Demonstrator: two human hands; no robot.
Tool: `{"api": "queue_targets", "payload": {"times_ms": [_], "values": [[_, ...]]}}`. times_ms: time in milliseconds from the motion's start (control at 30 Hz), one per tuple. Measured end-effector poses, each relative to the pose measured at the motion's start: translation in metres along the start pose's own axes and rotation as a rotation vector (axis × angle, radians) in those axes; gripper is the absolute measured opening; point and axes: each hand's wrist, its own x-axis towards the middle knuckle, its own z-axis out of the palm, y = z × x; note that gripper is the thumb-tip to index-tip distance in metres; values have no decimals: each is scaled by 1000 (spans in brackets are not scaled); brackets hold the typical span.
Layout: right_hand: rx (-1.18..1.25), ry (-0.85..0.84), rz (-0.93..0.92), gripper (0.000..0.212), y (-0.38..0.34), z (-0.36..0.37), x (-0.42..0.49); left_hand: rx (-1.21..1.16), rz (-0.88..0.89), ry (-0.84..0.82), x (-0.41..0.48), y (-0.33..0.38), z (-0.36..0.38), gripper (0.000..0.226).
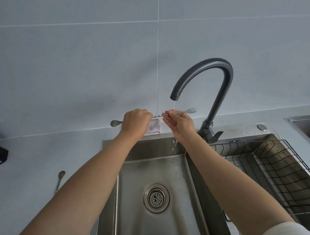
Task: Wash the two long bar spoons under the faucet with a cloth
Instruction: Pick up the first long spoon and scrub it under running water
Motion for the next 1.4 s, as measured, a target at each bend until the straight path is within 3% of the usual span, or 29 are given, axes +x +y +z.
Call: {"api": "queue_targets", "payload": {"times_ms": [200,367,467,633,700,833,1000,1200,1400], "values": [[9,20,38,30,-5,2,-4,-27,-40,-20,0,-1,0,40],[25,158,-87,11,-15,-7,-8,-42,-81,4,5,-9,-2,45],[-50,202,-137,25,-21,-13,-7,-15,-86,-16,8,-15,-3,40],[-828,94,-255,15,-32,-21,-3,-26,-73,-53,14,-18,-4,36],[-1051,57,-290,7,-36,-23,-1,-42,-55,-54,17,-16,-5,36],[-1342,-121,-270,20,-38,-20,1,-73,-20,-55,23,-11,-3,35],[-1372,-223,-240,36,-32,-20,4,-86,12,-75,32,-7,-3,29],[-1133,-295,-185,14,-26,-13,9,-104,119,75,51,-2,-5,21],[-914,-275,-123,22,-24,-7,14,-181,48,213,50,16,-3,23]]}}
